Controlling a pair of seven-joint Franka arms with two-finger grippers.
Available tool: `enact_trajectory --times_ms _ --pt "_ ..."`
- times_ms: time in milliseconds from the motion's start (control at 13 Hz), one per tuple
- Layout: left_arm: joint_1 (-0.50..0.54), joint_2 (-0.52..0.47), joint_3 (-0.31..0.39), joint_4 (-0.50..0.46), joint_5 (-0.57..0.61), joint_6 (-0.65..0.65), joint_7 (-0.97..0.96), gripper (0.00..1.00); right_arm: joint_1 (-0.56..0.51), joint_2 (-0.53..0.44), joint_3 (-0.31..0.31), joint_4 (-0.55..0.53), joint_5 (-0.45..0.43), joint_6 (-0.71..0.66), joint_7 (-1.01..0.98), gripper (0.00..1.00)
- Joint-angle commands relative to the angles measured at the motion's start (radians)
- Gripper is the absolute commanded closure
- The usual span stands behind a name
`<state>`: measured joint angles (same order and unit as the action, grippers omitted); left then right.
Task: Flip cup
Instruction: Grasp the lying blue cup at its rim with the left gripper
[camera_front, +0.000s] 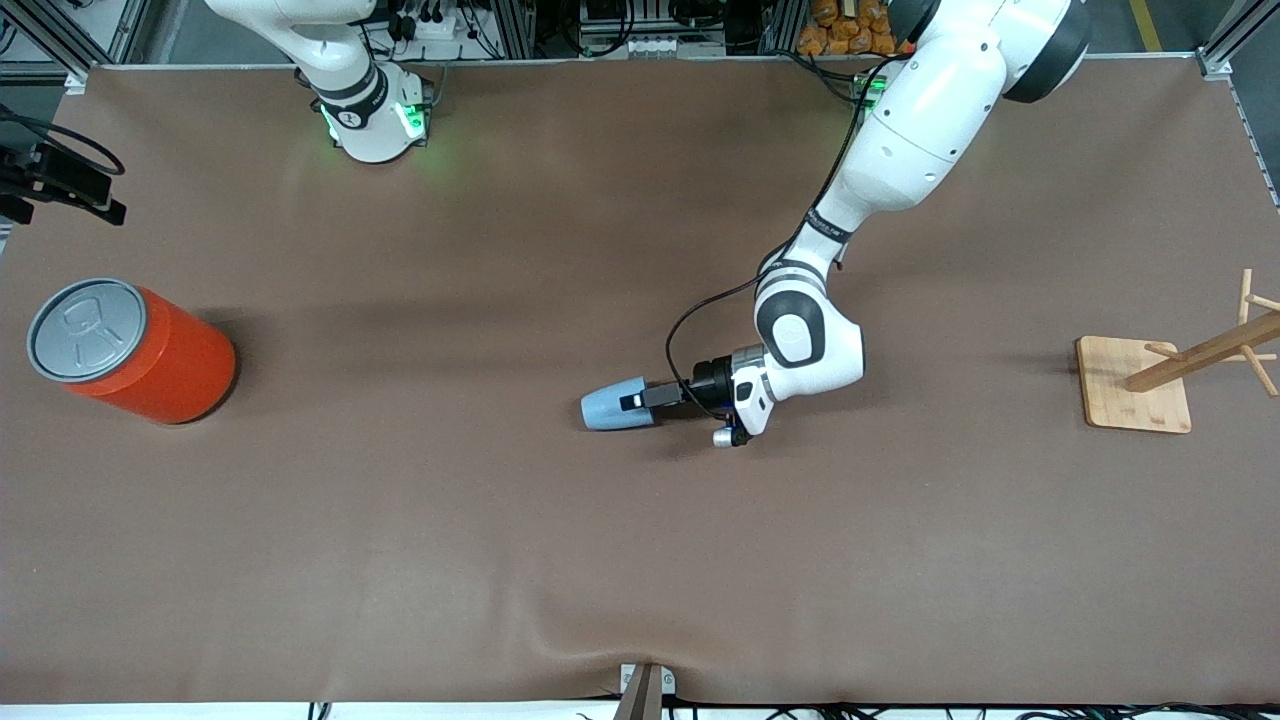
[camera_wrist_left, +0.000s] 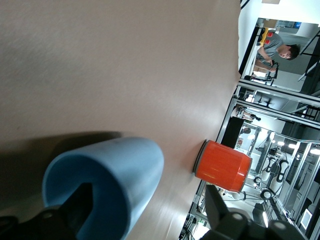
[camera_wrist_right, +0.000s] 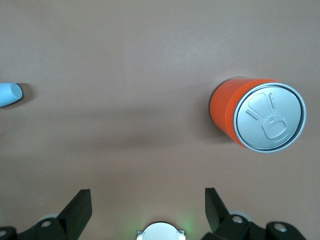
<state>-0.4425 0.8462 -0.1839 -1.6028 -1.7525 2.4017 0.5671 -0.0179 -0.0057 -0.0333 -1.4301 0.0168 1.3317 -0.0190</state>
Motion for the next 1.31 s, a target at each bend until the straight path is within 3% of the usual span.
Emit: enact_trajectory --times_ms 0,77,154,232,926,1235 --pt "-0.012 0.024 0.008 0.052 -0.027 0.016 0.02 0.32 -0.01 -0.002 0.01 0.011 -0.006 -0.008 0.017 0.0" --pt "-0.007 0.02 0.008 0.05 -0.021 0.016 0.02 0.67 -0.01 0.0 0.01 0.013 -0.003 -0.008 0.017 0.0" --pt "-0.002 0.019 0.008 0.049 -0.016 0.014 0.025 0.88 -0.011 0.0 0.009 0.013 0.0 -0.006 0.019 0.0" --pt "0.002 0.017 0.008 0.047 -0.013 0.014 0.031 1.0 -0.016 0.0 0.007 0.013 0.0 -0.003 0.019 0.0" --pt "0.004 -0.01 0.009 0.05 -0.012 0.013 -0.03 1.0 -0.014 0.001 0.006 0.023 0.008 -0.005 0.019 0.0" --pt "0.004 -0.059 0.029 0.055 0.172 0.014 -0.205 1.0 -0.01 0.001 0.01 0.025 0.011 -0.005 0.02 0.0"
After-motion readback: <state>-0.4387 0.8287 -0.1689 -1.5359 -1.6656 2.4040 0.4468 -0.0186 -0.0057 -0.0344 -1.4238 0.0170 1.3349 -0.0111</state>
